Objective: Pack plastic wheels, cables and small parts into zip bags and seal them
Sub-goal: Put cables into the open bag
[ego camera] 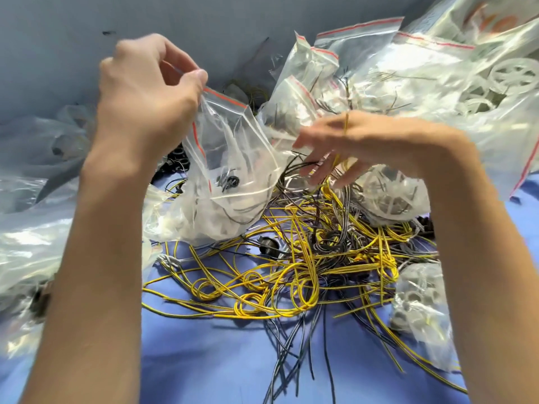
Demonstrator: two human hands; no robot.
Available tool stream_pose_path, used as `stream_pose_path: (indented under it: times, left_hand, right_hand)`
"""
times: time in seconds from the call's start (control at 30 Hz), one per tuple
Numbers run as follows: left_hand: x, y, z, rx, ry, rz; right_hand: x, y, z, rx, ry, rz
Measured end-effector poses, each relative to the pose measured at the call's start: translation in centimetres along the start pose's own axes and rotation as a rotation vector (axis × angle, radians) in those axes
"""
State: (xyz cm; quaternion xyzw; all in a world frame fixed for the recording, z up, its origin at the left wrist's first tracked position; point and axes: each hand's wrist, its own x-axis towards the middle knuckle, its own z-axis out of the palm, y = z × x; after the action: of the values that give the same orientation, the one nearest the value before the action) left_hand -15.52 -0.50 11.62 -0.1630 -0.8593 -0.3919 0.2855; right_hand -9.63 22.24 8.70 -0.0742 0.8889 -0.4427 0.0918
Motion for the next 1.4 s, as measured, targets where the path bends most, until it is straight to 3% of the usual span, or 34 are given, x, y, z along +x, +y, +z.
stream_pose_path:
  times: [0.1,0.2,0.33,0.5,0.53,0.67,0.87,0.97,1.23,1.4]
  left_hand:
    - [-0.2,0.4,0.3,-0.003,-0.019,0.01]
    - [-0.3,0.5,0.3,0.001,-0.016,0.004]
    - [-0.4,0.7,0.3,-0.002,-0.021,0.001]
    - [-0.5,1.0,0.3,-0.003,-0.033,0.009]
    - [-0.5,1.0,0.3,-0.004,-0.034,0.011]
    - [-0.5,0.9,0.3,-0.009,-0.036,0.017]
    - [-0.5,0.8,0.2,-0.022,-0.039,0.017]
    - [-0.4,0.8,0.2,-0.008,-0.038,0.022]
    - [-0.5,1.1,0.3,-0.003,-0.04,0.022]
    - [-0.6,1.1,0.4,-0.006,-0.047,0.022]
  right_hand:
    - [-0.8,0.0,-0.1,-0.175,-0.139,-0.01]
    - [-0.9,-0.5,-0.2,-0.263,-0.053,-0.079]
    - [0.3,-0.2,0.2,-0.177,0.137,-0.153]
    - [2.0,-0.2,1.3,0.099,0.129,-0.067]
    - [2.3,-0.2,1.6,0.065,0.165,-0.056]
    - [3.2,0.9,2.8,-0.436,0.197,0.011]
    - [3.5,2.0,3.3,-0.629,0.124,0.112]
    - [3.7,2.5,3.4,-0.648,0.1,0.138]
    - [4.6,3.4,3.9,-0.725,0.263,0.137]
    - [5.6,3.6,4.9,-0.715,0.135,0.206]
